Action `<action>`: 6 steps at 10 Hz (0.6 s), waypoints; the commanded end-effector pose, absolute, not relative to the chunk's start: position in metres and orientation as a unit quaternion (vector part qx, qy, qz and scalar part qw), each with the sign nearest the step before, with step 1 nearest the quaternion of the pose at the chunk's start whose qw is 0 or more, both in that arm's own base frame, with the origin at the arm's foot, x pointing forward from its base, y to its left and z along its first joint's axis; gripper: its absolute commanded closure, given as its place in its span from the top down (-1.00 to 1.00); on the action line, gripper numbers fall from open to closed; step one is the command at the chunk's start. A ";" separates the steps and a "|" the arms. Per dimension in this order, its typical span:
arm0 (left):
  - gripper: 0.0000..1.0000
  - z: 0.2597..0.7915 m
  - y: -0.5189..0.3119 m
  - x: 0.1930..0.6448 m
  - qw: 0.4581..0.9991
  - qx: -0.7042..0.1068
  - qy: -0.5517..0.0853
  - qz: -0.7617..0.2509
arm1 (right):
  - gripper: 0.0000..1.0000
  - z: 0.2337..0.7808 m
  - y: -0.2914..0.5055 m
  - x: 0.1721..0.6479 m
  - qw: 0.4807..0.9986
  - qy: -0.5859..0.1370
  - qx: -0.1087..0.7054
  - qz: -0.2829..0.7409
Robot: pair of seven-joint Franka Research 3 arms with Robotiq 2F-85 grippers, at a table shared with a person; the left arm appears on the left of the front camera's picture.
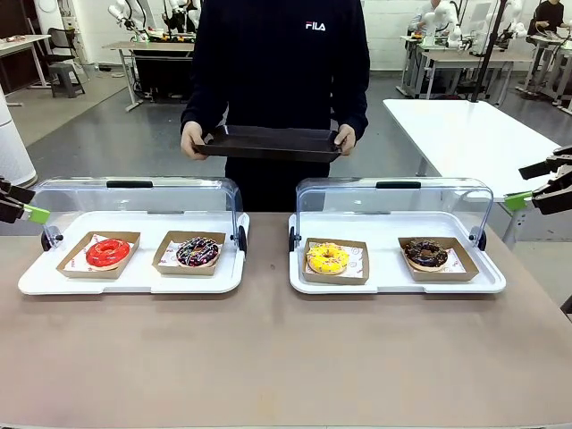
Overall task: Provide the desired donut to the person.
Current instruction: Pick up and lift the Paper togo box containing the Donut pointed at by the person.
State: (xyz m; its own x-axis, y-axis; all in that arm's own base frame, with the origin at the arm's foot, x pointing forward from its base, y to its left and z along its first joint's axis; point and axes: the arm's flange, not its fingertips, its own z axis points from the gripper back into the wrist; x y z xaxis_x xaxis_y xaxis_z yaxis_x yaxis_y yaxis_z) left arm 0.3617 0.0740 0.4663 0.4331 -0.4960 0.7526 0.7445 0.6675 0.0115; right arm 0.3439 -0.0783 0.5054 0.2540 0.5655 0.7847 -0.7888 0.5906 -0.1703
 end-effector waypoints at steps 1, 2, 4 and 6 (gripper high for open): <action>1.00 0.465 0.076 0.363 0.827 -0.168 -0.384 -0.374 | 1.00 0.504 -0.079 0.345 0.776 -0.436 0.137 0.435; 1.00 0.465 0.076 0.363 0.827 -0.168 -0.384 -0.374 | 1.00 0.504 -0.079 0.345 0.776 -0.436 0.137 0.435; 1.00 0.465 0.076 0.363 0.827 -0.168 -0.384 -0.374 | 1.00 0.504 -0.079 0.345 0.776 -0.436 0.137 0.435; 1.00 0.465 0.076 0.363 0.827 -0.168 -0.384 -0.374 | 1.00 0.504 -0.079 0.345 0.776 -0.436 0.137 0.435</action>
State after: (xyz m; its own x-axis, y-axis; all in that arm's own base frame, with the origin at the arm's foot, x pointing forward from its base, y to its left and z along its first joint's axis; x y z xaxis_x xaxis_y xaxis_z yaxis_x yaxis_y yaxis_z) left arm 0.3616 0.0742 0.4664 0.4342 -0.4944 0.7530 0.7432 0.6690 0.0107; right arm 0.3439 -0.0782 0.5054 0.2540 0.5655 0.7846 -0.7889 0.5904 -0.1702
